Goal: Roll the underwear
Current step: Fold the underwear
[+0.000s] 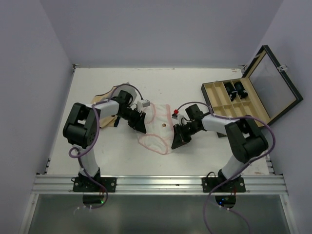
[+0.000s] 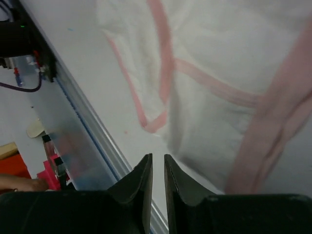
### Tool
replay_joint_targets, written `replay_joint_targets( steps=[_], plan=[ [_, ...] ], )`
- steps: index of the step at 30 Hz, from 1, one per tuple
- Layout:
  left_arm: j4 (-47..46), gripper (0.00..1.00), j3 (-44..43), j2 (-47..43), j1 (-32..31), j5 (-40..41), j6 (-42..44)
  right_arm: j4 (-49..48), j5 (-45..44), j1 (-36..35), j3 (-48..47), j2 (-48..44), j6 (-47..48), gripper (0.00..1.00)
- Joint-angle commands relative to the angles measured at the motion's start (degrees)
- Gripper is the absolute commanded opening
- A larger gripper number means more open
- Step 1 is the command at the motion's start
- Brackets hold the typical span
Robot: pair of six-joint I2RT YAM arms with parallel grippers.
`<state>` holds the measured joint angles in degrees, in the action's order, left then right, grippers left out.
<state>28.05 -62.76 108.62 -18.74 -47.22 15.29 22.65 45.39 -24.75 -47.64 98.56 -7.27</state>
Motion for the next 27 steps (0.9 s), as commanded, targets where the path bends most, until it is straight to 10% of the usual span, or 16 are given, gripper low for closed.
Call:
replay_joint_targets(
  steps=[1,6,17,27],
  plan=[
    [1.91,0.45,-4.72,3.09,0.37,2.14,3.6,-6.3,9.27,-2.93,0.35,-9.96,-5.89,0.21],
    [9.12,0.45,-15.09,2.48,0.46,-2.52,9.32,-2.98,7.39,-1.88,-9.29,-11.38,-5.05,0.22],
    [-5.56,0.5,-25.29,7.73,1.43,12.86,-0.17,3.01,-15.76,6.03,-41.54,13.81,8.66,0.46],
    [-15.48,0.57,-30.75,15.65,1.25,11.19,-4.82,1.7,-17.43,6.03,-48.6,25.09,14.47,0.58]
  ],
)
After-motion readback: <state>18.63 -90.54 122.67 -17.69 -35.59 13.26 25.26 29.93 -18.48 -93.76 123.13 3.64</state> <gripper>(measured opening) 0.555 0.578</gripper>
